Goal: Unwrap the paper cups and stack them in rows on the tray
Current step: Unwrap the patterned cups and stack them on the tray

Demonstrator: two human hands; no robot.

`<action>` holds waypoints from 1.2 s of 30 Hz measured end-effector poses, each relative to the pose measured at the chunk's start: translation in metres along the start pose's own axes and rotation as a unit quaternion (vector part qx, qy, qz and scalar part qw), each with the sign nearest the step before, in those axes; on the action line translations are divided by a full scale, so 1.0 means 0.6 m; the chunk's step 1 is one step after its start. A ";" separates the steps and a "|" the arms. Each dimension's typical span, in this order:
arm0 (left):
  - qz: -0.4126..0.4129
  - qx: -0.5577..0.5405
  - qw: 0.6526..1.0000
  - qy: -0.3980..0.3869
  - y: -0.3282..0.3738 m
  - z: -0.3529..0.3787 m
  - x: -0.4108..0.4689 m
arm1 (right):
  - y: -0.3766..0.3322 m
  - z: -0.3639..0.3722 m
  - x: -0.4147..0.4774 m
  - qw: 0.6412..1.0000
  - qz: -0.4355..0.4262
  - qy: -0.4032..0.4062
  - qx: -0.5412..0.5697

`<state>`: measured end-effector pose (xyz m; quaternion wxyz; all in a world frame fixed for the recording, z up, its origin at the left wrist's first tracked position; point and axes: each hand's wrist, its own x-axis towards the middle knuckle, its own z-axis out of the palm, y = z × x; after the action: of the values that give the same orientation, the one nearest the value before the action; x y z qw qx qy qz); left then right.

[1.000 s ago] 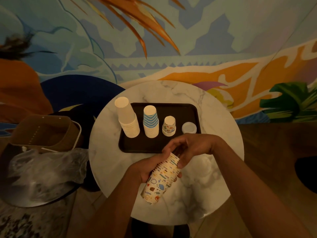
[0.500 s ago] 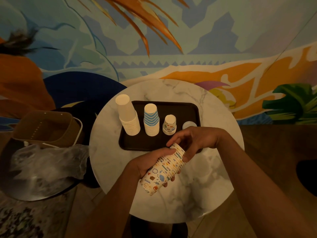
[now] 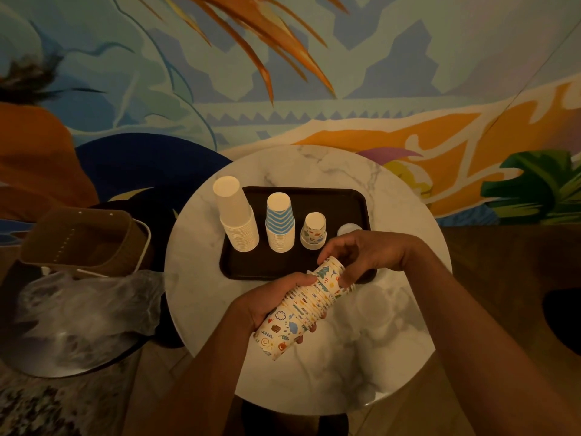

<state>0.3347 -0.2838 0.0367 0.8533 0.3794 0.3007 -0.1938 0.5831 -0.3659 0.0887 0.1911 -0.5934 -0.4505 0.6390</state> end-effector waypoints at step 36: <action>0.054 -0.010 0.986 0.159 0.029 -0.072 -0.012 | 0.002 0.020 0.210 0.765 0.008 0.606 0.218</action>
<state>0.3235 -0.2389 0.0280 0.8076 0.4127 0.4132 -0.0817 0.5440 -0.2729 0.0125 0.5433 -0.8032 -0.0845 0.2291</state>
